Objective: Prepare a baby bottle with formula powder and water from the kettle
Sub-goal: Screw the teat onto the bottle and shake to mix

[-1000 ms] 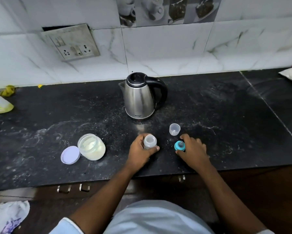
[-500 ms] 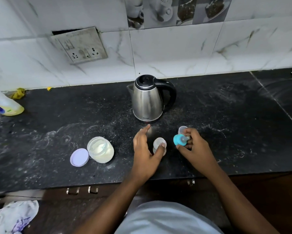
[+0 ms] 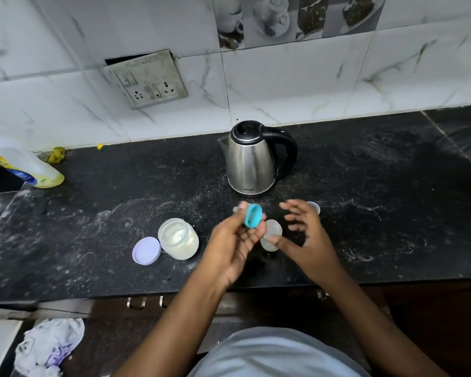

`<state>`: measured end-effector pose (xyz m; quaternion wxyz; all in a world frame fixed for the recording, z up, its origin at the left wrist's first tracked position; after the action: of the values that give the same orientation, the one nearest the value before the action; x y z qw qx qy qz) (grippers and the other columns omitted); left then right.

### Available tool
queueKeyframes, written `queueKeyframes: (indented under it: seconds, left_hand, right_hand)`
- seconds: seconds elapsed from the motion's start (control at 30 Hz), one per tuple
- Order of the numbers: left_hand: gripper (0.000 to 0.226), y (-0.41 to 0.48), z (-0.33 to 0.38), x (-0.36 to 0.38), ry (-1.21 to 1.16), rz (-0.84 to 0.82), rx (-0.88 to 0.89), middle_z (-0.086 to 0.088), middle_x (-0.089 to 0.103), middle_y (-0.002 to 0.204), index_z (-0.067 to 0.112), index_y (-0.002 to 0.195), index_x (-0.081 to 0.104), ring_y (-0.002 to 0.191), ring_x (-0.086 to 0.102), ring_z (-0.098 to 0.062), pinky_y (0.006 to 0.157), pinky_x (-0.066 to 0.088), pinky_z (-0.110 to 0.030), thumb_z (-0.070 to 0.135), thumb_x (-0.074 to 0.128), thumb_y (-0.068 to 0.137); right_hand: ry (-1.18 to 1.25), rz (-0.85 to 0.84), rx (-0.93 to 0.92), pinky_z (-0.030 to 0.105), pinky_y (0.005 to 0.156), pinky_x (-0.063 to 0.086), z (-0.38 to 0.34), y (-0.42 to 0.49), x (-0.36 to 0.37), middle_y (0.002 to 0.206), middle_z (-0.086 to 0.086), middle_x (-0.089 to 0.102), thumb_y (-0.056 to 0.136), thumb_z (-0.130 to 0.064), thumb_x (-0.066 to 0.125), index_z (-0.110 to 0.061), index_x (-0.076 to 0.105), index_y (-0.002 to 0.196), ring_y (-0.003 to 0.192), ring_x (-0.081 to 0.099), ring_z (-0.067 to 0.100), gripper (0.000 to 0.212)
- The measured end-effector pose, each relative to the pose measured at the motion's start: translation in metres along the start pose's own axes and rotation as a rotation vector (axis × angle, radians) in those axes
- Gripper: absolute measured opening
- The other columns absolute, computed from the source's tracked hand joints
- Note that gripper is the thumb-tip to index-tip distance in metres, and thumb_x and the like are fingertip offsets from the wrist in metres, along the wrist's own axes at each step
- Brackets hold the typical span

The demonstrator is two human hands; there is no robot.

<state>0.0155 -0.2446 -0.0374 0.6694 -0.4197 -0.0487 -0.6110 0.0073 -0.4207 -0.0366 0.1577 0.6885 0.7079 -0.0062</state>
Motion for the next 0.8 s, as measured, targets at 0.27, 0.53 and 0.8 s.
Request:
queueKeyframes:
  seconds: [0.27, 0.53, 0.8]
  left_hand:
    - [0.049, -0.005, 0.021, -0.005, -0.348, 0.001, -0.248, -0.018, 0.075, 0.089, -0.002, 0.099, 0.073, 0.058, 0.072, -0.022, 0.056, 0.062, -0.026, 0.046, 0.077, 0.090]
    - [0.053, -0.013, 0.019, 0.003, -0.352, -0.082, -0.301, -0.019, 0.078, 0.092, -0.005, 0.099, 0.076, 0.063, 0.075, -0.025, 0.059, 0.064, -0.029, 0.047, 0.077, 0.088]
    - [0.036, -0.016, 0.043, 0.007, -0.194, -0.024, 0.000, -0.014, 0.079, 0.100, 0.006, 0.099, 0.080, 0.080, 0.077, -0.022, 0.079, 0.066, -0.032, 0.039, 0.080, 0.084]
  right_hand:
    - [-0.329, -0.139, 0.212, 0.046, 0.118, 0.035, 0.083, -0.010, 0.019, 0.131, -0.035, 0.047, 0.077, -0.032, 0.091, -0.030, 0.052, 0.147, 0.134, 0.042, 0.018, 0.080]
    - [-0.275, 0.018, 0.201, 0.031, 0.094, 0.045, 0.087, 0.003, 0.030, 0.111, -0.010, 0.064, 0.076, -0.025, 0.092, -0.023, 0.069, 0.127, 0.116, 0.057, 0.020, 0.056]
    - [-0.017, 0.097, -0.089, 0.047, 0.087, 0.058, 0.000, -0.001, 0.025, 0.117, -0.001, 0.068, 0.081, -0.038, 0.081, -0.033, 0.062, 0.124, 0.107, 0.069, 0.022, 0.048]
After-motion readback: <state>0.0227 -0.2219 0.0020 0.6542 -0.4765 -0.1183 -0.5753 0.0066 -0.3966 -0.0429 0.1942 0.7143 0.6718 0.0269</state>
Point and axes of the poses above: each hand's wrist, its own y-axis towards the middle knuckle, its own x-axis out of the palm, z = x × y, the point moved 6 cm from there along y, towards the middle knuckle
